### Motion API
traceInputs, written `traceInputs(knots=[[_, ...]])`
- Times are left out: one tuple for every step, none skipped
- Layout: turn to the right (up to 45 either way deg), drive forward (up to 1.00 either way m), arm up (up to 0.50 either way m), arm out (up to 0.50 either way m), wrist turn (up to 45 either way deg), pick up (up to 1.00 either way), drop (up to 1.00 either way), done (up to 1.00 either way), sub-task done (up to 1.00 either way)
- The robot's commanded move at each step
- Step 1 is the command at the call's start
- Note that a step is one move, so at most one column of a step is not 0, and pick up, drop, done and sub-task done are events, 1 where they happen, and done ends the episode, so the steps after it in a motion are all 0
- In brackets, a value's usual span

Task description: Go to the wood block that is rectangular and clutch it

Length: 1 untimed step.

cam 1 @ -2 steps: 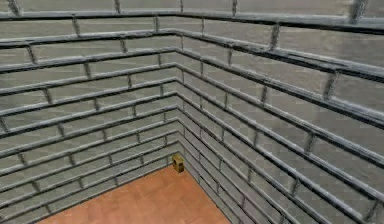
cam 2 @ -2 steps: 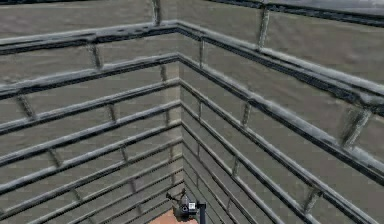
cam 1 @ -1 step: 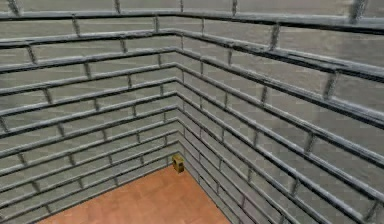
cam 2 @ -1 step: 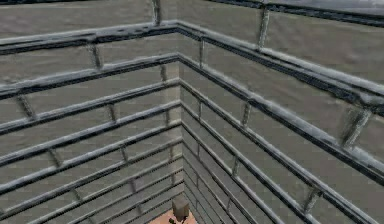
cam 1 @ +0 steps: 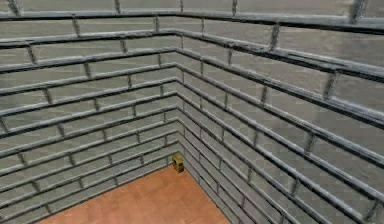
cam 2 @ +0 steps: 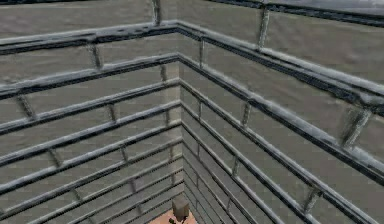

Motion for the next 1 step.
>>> traceInputs(knots=[[0.0, 0.0, 0.1, 0.0, 0.0, 0.0, 0.0, 0.0, 0.0]])
